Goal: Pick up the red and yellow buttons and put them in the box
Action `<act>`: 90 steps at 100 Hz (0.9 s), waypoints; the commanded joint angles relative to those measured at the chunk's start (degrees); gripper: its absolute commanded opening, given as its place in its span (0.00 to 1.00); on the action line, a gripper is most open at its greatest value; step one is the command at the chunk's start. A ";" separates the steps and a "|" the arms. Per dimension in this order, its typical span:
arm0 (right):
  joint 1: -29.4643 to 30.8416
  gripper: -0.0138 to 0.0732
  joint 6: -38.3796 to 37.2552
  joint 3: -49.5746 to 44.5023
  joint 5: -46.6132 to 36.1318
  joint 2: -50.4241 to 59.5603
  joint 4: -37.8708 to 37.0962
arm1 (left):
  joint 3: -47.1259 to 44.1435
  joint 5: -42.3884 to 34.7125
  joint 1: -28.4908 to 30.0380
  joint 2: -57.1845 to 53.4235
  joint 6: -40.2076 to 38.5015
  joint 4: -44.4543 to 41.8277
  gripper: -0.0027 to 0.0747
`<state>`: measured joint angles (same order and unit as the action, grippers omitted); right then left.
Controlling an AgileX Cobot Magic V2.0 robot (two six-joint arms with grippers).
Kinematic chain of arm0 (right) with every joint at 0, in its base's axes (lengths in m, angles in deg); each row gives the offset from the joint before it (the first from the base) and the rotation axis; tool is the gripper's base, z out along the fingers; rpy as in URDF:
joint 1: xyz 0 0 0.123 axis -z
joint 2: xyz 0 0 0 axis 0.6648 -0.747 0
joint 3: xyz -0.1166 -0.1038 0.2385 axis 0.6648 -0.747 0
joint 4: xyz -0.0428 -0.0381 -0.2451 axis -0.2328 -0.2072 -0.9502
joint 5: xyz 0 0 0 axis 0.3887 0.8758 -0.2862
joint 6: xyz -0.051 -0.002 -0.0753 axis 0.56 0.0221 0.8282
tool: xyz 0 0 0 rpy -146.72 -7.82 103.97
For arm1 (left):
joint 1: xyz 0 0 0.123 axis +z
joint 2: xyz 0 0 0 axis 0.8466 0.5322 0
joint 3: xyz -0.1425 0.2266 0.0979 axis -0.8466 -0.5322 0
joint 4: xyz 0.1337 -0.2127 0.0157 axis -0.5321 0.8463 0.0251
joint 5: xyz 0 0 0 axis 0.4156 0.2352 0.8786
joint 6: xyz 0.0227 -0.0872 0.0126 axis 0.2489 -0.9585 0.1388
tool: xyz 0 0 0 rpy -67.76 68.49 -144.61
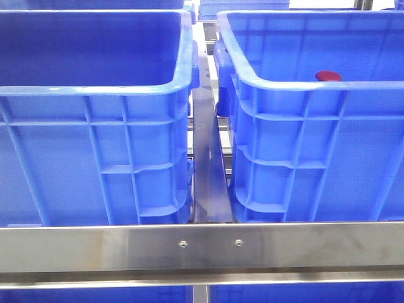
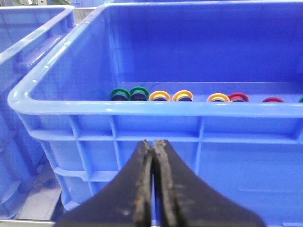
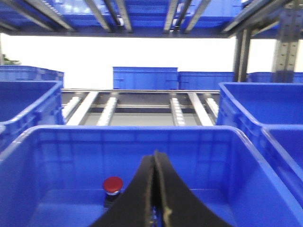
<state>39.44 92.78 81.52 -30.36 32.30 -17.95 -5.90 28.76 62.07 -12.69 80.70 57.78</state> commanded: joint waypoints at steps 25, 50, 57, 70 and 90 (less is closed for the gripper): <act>-0.20 0.08 -52.65 -10.50 -9.43 -0.38 -46.49 | -3.06 -4.13 0.10 -1.64 -0.69 -0.04 0.01; 1.64 0.08 -55.41 -18.36 -8.07 4.16 -48.74 | -3.06 -4.13 0.10 -1.64 -0.69 -0.04 0.01; 2.26 0.08 -55.41 -18.13 -1.77 6.94 -49.67 | -3.06 -4.13 0.10 -1.64 -0.69 -0.04 0.01; 3.69 0.08 -55.41 -18.13 6.33 14.56 -51.33 | -3.06 -4.13 0.10 -1.64 -0.69 -0.04 0.01; 6.07 0.08 -55.41 -18.18 12.55 18.76 -51.44 | -3.06 -4.13 0.10 -1.64 -0.69 -0.04 0.01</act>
<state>44.62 37.58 62.48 -16.35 49.48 -68.59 -5.90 28.86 62.07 -12.69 80.70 57.78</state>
